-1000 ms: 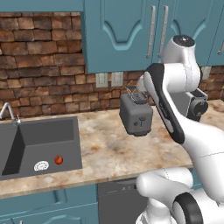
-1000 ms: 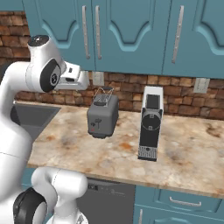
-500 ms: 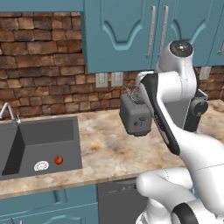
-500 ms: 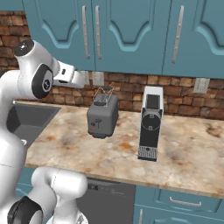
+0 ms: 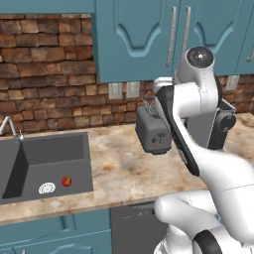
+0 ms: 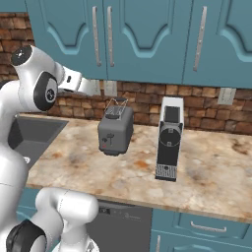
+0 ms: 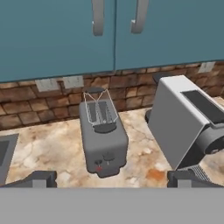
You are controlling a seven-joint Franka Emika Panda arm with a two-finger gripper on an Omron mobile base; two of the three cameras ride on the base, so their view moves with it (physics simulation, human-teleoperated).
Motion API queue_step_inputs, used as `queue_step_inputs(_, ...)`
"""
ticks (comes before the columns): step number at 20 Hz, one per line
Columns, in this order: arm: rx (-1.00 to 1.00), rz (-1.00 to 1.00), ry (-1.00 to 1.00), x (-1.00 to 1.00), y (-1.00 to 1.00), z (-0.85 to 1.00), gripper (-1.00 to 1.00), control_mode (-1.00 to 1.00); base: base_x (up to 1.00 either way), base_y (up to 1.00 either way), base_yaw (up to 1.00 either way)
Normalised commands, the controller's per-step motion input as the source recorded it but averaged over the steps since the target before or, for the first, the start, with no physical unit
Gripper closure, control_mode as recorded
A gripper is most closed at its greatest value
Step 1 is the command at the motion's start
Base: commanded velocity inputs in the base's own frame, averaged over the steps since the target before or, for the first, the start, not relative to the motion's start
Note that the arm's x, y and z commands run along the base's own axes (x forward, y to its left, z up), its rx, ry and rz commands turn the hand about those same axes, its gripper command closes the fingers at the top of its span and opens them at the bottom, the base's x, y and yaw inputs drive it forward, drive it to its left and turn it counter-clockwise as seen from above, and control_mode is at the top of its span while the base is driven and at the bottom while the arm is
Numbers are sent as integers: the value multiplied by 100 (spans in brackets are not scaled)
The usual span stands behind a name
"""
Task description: Open the cabinet, pick the kettle from the cabinet, and place it in the sink.
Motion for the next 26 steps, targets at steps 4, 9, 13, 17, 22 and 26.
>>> queue_step_inputs(4, 0, 0, 0, 9, -5, 30, -100, -100, 0, 0, 0)
queue_step_inputs(9, 0, 0, 0, 13, -5, 23, -100, -100, 0, 0, 0)
queue_step_inputs(13, 0, 1, -3, 12, -5, 13, -100, -100, 0, 0, 0)
queue_step_inputs(17, 0, 0, -14, 15, -1, 3, -100, -100, 0, 0, 0)
queue_step_inputs(22, 0, 1, -21, 22, 0, 0, -100, -100, 0, 0, 0)
queue_step_inputs(26, 3, 1, -22, 25, -2, 2, -100, -100, 0, 0, 0)
